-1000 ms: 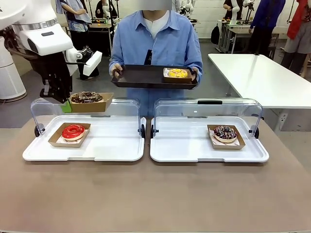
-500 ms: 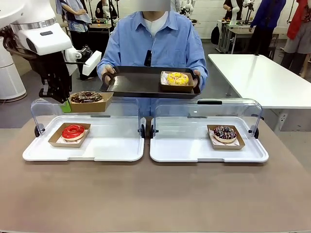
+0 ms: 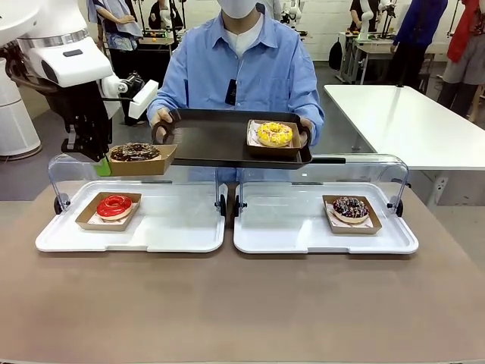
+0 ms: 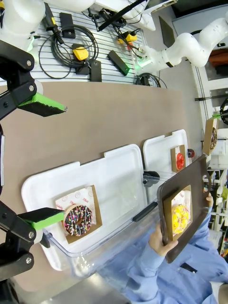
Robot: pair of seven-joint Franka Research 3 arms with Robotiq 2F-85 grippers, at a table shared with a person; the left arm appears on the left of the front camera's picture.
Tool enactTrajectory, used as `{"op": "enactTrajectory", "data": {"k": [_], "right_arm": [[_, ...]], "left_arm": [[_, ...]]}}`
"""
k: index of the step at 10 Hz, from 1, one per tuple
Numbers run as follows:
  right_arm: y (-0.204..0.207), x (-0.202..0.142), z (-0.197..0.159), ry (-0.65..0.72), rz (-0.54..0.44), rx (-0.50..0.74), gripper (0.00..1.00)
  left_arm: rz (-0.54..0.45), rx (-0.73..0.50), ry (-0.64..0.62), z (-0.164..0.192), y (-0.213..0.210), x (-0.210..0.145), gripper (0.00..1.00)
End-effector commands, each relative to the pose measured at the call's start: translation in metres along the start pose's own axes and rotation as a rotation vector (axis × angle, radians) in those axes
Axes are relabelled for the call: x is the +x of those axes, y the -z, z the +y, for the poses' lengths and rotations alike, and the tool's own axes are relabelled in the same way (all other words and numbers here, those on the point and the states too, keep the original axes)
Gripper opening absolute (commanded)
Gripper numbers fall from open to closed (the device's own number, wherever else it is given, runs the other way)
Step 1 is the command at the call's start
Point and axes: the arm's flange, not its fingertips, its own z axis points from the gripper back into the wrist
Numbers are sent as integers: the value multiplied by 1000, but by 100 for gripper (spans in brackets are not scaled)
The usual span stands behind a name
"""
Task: Provide the desired donut to the person.
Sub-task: Place the picked Paper togo box onto the Handle tray extended by the person.
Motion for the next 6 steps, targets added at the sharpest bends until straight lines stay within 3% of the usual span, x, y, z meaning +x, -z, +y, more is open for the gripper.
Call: {"op": "enactTrajectory", "data": {"k": [1,4,6], "right_arm": [[-2,-1,1,-7,0,8,100],[-2,-1,1,-7,0,8,100],[-2,-1,1,-7,0,8,100]], "left_arm": [[-3,-1,-4,-3,-1,0,0],[-62,98,-57,-13,-32,13,1],[-75,135,-47,25,-72,32,1]]}}
